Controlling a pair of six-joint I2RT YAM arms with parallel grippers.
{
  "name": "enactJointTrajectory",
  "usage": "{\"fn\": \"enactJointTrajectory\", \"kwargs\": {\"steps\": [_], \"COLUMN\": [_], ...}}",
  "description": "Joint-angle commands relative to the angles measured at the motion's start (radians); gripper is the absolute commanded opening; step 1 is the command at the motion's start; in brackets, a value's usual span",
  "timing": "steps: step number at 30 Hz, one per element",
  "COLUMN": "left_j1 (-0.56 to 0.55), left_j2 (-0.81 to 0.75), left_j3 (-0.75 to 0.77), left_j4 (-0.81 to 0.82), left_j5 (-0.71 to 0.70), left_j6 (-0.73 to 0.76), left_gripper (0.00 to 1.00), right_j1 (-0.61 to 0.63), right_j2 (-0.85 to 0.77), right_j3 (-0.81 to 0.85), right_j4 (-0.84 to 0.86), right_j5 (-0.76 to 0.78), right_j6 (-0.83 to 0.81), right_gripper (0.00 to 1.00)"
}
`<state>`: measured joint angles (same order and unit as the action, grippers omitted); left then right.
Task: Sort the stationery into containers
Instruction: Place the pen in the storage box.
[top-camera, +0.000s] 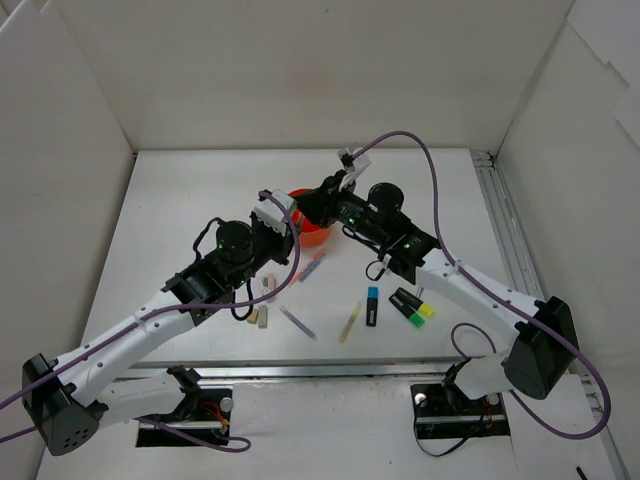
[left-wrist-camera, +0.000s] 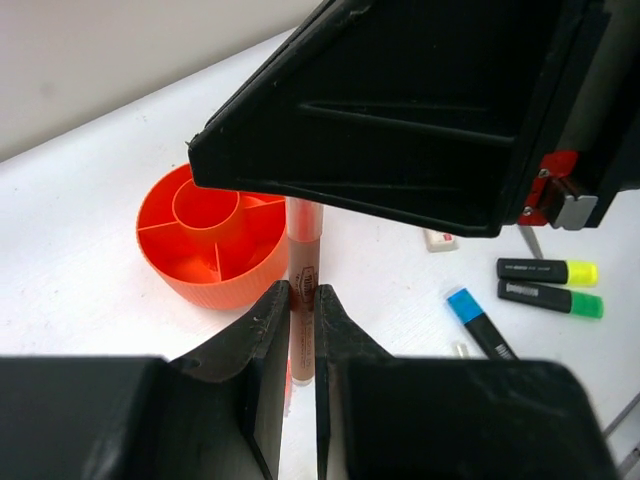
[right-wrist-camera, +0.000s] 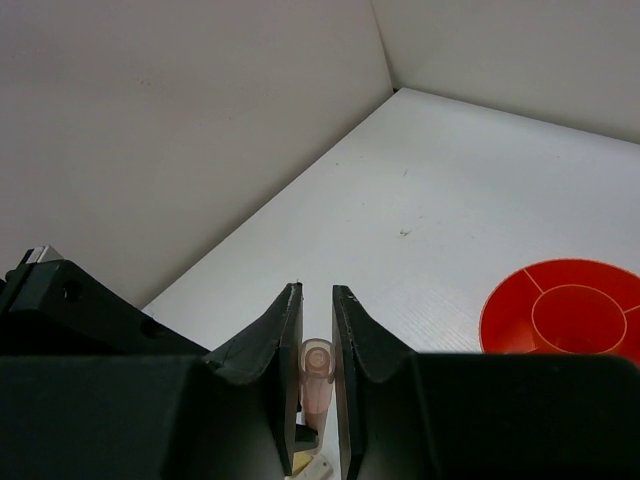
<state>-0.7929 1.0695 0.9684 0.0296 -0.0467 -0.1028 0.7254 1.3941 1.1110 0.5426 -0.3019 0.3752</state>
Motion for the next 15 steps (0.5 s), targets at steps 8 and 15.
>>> {"fn": "enactJointTrajectory", "kwargs": {"steps": [8,15], "left_j1": [-0.008,-0.008], "left_j2": [-0.008,-0.011], "left_j3": [0.159,0.181], "left_j4": [0.171,0.17], "left_j5": [-0.061,-0.081], "left_j6": [0.097,0.103], "left_gripper": [0.0,0.0], "right_j1": [0.166,0.227], "right_j2": [0.034,0.046], "right_j3": [-0.051,-0.06], "right_j4": [-0.105,-0.217], "right_j5": [0.329,0.596], "right_j6": [0.045,0.185], "right_gripper": [0.0,0.0]}}
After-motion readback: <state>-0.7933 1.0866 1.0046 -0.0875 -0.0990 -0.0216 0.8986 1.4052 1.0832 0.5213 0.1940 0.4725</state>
